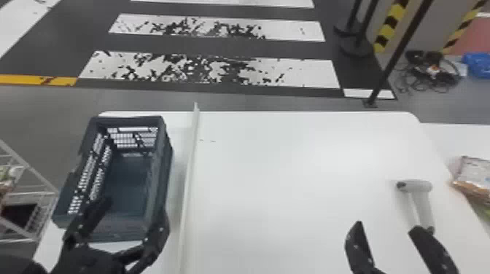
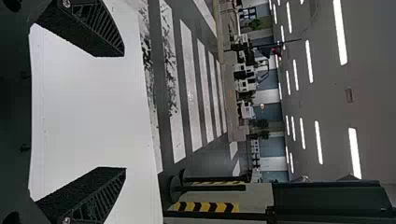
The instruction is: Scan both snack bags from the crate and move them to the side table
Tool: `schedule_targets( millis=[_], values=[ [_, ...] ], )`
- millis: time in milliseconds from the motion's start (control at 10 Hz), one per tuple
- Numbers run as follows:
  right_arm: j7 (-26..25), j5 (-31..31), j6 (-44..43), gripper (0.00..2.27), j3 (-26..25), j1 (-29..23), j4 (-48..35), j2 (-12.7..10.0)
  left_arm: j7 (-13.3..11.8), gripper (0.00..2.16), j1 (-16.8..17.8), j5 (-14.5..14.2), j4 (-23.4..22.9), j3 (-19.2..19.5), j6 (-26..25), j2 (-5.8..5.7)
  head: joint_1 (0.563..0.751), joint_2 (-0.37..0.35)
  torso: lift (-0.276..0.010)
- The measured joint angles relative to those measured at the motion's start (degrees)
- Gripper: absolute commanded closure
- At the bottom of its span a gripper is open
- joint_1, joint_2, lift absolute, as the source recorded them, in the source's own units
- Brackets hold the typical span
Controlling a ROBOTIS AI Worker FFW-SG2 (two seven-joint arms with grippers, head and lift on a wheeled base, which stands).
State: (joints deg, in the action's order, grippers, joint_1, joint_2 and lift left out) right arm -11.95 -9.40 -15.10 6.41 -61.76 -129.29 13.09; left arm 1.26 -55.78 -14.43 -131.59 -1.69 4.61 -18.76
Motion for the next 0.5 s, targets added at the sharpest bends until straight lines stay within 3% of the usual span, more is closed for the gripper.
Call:
schedule_targets(
  millis=[500],
  values=[
    [0.0,-0.38,-2.9,0.06,-0.34,-0.52,0.01,0.01,-0.2,0.07,0.06,0.01,0.08,0.02,0.0,0.04,0.695,-0.037,-0.029]
  ],
)
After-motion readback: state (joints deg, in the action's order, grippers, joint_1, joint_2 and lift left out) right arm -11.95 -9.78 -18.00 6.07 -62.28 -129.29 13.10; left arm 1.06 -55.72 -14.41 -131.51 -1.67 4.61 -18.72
